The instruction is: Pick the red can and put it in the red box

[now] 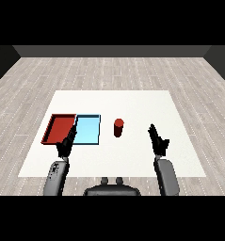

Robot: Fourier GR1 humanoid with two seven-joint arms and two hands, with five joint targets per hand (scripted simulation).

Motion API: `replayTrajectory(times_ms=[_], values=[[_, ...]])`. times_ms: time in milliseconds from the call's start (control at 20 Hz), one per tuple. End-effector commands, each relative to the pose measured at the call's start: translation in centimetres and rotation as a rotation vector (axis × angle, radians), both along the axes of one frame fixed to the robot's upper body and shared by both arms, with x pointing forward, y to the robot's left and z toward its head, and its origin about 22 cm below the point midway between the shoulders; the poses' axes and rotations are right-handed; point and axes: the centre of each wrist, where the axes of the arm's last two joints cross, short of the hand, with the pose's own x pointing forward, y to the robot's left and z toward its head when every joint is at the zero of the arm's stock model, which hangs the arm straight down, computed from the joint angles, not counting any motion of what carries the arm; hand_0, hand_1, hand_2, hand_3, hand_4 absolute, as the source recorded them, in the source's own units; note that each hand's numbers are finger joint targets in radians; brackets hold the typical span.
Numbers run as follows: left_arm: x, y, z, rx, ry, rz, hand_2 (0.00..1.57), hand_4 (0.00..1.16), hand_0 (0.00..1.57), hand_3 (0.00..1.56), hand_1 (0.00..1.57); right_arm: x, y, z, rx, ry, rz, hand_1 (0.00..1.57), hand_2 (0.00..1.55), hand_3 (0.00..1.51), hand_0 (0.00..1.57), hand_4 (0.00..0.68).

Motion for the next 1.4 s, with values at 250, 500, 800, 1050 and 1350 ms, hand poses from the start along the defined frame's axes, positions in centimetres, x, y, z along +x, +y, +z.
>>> replayTrajectory(times_ms=[250,500,800,1050,1350], values=[[1.8,0.0,1.0,-0.011,-0.038,0.008,0.0,0.0,0.0,0.0,0.0,0.6,-4.1,1.4,-0.035,-0.045,0.002,0.0,0.0,0.0,0.0,0.0],[0.0,1.1,2.9,-0.116,-0.483,-0.015,0.0,0.0,0.0,0.0,0.0,2.5,-1.4,2.5,0.072,-0.361,0.109,0.0,0.0,0.0,0.0,0.0],[-0.1,0.1,0.9,-0.147,-0.502,-0.036,0.0,0.0,0.0,0.0,0.0,2.7,-2.3,1.3,0.068,-0.368,0.122,0.0,0.0,0.0,0.0,0.0],[1.4,0.1,1.2,-0.143,-0.469,-0.018,0.0,0.0,0.0,0.0,0.0,1.3,-3.5,1.4,0.053,-0.356,0.108,0.0,0.0,0.0,0.0,0.0],[-0.7,1.2,0.0,-0.153,-0.496,-0.027,0.0,0.0,0.0,0.0,0.0,4.8,-1.4,1.2,0.087,-0.339,0.115,0.0,0.0,0.0,0.0,0.0]])
